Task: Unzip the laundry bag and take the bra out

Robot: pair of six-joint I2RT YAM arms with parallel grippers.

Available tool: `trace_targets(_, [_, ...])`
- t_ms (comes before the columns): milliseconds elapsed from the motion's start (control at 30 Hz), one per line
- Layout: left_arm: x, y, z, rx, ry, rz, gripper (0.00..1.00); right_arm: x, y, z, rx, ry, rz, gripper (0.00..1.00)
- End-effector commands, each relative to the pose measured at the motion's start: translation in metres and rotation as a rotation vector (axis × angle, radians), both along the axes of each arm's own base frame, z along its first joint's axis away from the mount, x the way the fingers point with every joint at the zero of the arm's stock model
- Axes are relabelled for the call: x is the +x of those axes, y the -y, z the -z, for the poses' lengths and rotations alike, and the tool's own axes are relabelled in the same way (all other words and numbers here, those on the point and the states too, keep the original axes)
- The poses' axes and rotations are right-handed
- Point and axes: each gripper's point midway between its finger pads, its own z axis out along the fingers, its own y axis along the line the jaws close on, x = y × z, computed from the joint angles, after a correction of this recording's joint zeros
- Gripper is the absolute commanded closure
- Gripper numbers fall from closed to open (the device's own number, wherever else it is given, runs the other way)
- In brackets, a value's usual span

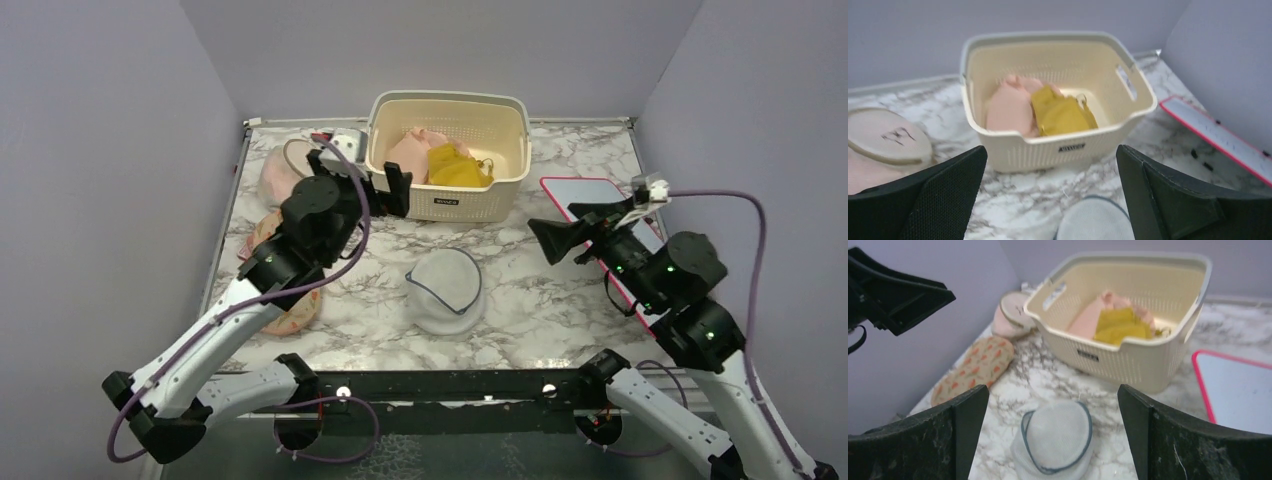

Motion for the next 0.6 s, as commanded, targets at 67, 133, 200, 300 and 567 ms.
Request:
trace_targets(67, [-0.026,-0.067,-0.108,-0.045,0.246,-0.136,0.01,-0.021,0.043,-0.089,-0.085,0.159,0.114,0.00])
trace_targets(133, [-0.039,-0.081,-0.123,-0.086,0.283,-0.147,0.01,-0.030,0.054,-0.111,-0.080,0.205,0.136,0.00])
trace_targets(200, [-0.049,-0.091,-0.131,-0.115,0.319,-0.149,0.01,-0.039,0.064,-0.129,-0.064,0.246,0.161,0.00])
trace_targets(300, [-0.060,-0.099,-0.136,-0.148,0.345,-0.138,0.01,-0.051,0.075,-0.145,-0.037,0.295,0.179,0.00])
trace_targets(567, [-0.065,-0.109,-0.128,-0.096,0.302,-0.158,0.01,-0.043,0.088,-0.129,-0.091,0.278,0.259,0.00])
